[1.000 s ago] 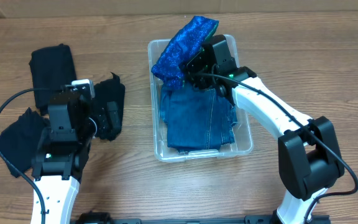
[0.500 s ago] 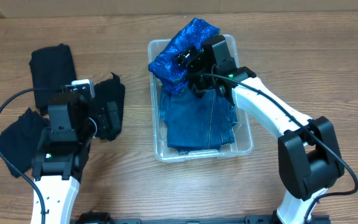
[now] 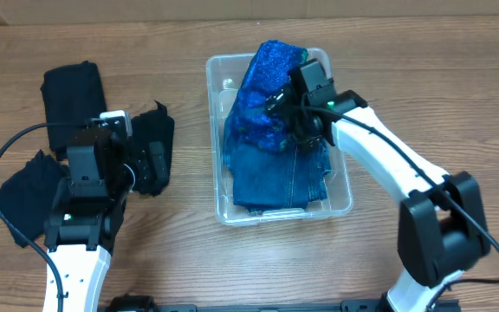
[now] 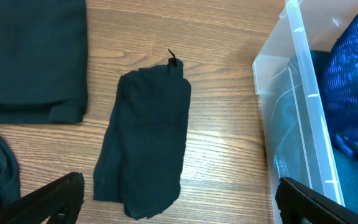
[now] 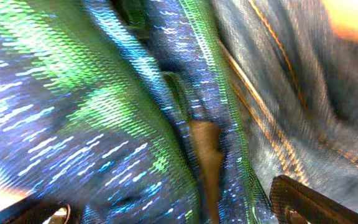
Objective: Pack container
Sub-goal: 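Lower the sequined cloth into the bin on top of the denim, then spread the sequined cloth in the bin with the right gripper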
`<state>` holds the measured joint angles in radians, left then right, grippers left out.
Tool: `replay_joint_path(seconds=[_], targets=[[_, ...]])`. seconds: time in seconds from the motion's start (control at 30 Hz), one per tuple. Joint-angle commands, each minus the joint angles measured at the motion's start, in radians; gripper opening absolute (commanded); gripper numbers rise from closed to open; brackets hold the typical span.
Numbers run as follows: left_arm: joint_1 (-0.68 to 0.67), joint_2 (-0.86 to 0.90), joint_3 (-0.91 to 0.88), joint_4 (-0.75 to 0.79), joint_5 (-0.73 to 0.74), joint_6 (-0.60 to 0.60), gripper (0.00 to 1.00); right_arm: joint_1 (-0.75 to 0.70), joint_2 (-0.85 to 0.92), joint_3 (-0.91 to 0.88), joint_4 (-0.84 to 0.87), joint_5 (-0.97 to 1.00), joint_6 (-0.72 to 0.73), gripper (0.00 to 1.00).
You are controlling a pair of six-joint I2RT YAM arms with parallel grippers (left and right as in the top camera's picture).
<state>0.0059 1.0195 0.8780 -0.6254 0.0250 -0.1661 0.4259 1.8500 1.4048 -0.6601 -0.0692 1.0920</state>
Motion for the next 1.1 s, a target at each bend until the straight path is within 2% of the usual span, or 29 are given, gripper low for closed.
replay_joint_path(seconds=[0.0, 0.23, 0.47, 0.6, 0.8, 1.07], targets=[[-0.006, 0.006, 0.027, 0.002, 0.0, -0.014, 1.0, -0.004, -0.088, 0.009, -0.012, 0.046, -0.32, 1.0], [-0.006, 0.006, 0.027, 0.001, 0.001, -0.014, 1.0, -0.003, -0.092, 0.009, -0.069, 0.027, -0.373, 1.0], [-0.006, 0.006, 0.027, 0.001, 0.001, -0.014, 1.0, -0.003, -0.092, 0.009, -0.143, 0.172, -0.363, 1.0], [-0.006, 0.006, 0.027, 0.001, 0.0, -0.014, 1.0, -0.003, -0.096, 0.016, -0.15, 0.257, -0.496, 1.0], [-0.006, 0.006, 0.027, 0.002, 0.0, -0.014, 1.0, -0.003, -0.116, 0.087, -0.15, 0.262, -0.719, 1.0], [-0.006, 0.006, 0.027, 0.002, 0.0, -0.014, 1.0, -0.003, -0.162, 0.142, -0.154, 0.302, -0.895, 1.0]])
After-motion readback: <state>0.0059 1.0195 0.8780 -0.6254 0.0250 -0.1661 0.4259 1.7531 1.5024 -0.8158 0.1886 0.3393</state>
